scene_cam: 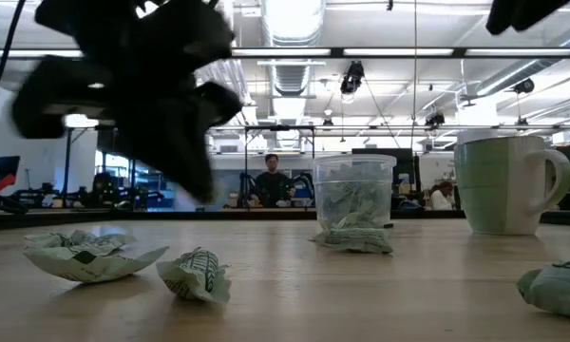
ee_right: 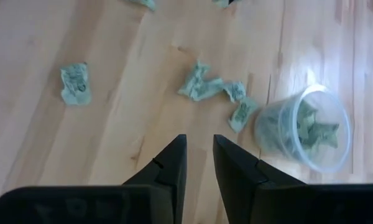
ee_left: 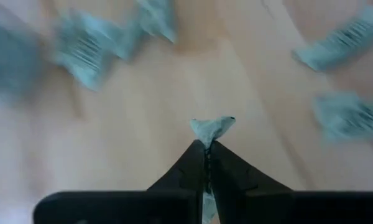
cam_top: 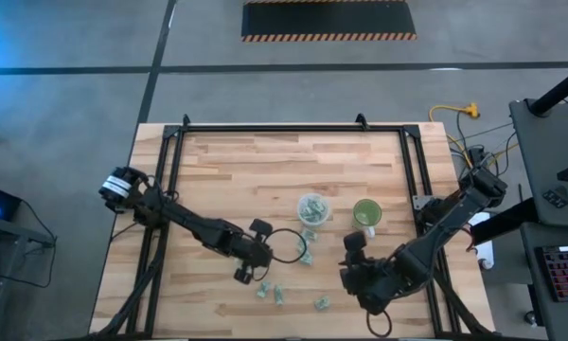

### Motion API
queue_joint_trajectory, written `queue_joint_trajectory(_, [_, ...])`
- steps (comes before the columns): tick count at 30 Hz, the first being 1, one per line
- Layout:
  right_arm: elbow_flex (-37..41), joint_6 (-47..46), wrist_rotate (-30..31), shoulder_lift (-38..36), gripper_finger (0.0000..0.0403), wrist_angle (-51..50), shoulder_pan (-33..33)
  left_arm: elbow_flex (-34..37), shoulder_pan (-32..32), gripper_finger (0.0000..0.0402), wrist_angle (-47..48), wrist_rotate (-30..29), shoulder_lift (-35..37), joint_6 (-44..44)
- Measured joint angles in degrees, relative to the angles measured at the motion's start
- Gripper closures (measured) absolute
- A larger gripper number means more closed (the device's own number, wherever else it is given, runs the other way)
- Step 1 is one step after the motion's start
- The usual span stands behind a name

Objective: Pick and place Stevia / Truvia into bins
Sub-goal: Put the green stevia packet into the transparent container

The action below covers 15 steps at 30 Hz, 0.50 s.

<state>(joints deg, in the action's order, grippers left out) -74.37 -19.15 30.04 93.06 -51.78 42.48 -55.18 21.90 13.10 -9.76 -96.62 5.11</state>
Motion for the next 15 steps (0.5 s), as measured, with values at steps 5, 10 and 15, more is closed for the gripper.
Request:
queue_joint_trajectory(5, [2.5, -3.0, 0.1, 0.0, 0.0336, -0.5, 0.0, -2.3, -2.3, 0.04, -6.2, -6.5, 0.0, 8.6])
queue_joint_trajectory(10, [5.1, -3.4, 0.1, 0.0, 0.0339, -0.5, -0.1, -3.4, -6.9, 0.0401, -14.7, -10.5, 0.0, 16.7])
queue_joint_trajectory(15, [6.2, -3.4, 2.1, 0.0, 0.034, -0.3, -0.1, -3.4, -13.1, 0.0401, -21.1, -10.3, 0.0, 18.3])
